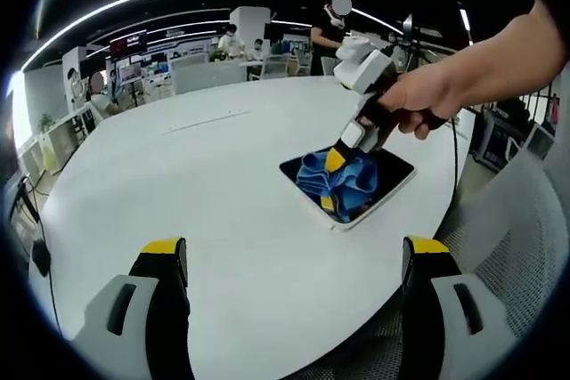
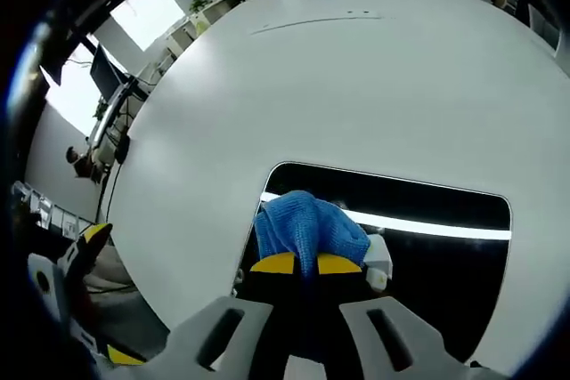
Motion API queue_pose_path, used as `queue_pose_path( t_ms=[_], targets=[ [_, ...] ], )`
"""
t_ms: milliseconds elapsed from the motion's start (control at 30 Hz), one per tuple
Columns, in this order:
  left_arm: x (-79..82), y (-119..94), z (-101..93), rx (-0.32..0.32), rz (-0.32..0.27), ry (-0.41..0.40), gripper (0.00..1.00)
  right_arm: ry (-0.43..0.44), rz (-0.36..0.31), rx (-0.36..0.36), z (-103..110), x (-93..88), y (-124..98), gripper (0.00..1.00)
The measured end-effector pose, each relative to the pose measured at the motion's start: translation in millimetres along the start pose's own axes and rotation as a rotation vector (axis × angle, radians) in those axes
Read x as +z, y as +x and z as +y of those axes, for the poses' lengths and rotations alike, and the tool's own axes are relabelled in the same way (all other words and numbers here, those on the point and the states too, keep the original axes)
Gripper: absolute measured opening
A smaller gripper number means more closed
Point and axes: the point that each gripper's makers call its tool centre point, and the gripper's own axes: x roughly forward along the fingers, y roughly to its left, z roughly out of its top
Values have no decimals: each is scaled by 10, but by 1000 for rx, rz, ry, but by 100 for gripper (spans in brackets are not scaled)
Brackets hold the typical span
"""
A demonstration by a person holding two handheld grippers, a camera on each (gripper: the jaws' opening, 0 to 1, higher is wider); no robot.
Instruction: Wipe the mirror surface with the cleaning cloth until all visible marks leave the cleaned area.
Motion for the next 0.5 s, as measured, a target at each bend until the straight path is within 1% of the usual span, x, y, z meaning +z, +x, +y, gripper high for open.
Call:
queue_pose_path(
  t_ms=[200,500],
  targets=[
    [-3,0,3,2,2,2,99,5,-4,-4,-112,-18,-28,0],
    [6,-6,5,2,-3,-6,99,14,-8,-15,-334,-81,-154,0]
  ],
)
